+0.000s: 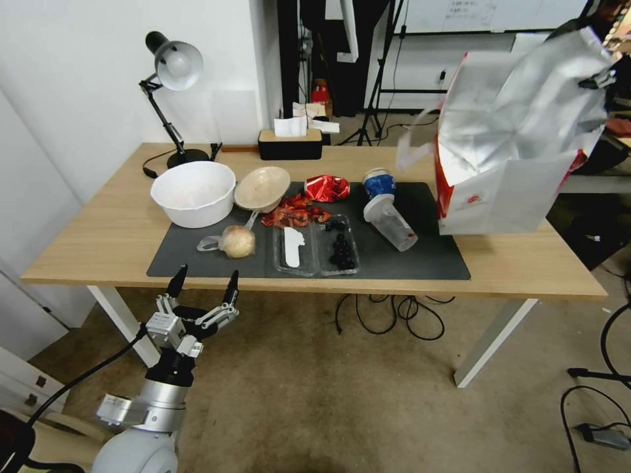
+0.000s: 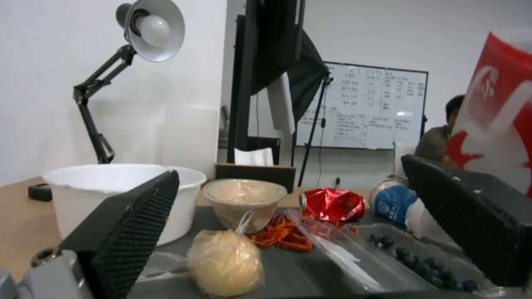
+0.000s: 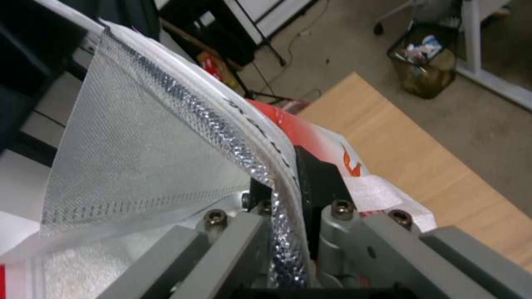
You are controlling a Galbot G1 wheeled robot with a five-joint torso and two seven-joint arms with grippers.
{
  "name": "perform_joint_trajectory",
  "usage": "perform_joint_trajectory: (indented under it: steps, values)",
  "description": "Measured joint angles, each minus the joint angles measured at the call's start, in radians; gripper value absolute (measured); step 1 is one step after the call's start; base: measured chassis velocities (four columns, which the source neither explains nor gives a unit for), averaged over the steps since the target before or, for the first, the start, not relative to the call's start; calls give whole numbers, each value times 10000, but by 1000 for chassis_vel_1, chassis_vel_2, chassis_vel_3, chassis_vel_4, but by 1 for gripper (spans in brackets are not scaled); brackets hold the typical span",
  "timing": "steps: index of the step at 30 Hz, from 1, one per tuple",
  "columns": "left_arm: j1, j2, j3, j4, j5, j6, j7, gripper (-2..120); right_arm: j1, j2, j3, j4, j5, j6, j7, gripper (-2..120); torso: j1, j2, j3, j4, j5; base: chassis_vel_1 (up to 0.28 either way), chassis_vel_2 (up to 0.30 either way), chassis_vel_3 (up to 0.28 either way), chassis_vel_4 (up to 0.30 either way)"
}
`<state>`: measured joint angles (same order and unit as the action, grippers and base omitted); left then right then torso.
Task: Pick up the food delivery bag from the floor and place it on the table.
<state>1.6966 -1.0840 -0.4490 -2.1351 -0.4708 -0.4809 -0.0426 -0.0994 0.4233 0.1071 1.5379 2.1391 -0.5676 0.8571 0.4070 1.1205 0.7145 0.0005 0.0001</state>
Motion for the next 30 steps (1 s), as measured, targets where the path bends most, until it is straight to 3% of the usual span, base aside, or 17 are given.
perform_joint_trajectory:
  steps: [19,30]
  values:
    - [207,-10,-131,-159,81,-50,12,100,-713,391,-38,-382,-506,-584,137,0,0,0,1,1,-1,0,0,0,0]
    - [337,-32,-133,-263,143,12,22,100,-541,456,-268,-959,-916,-1042,-296,0,0,0,1,2,0,0,0,0,0]
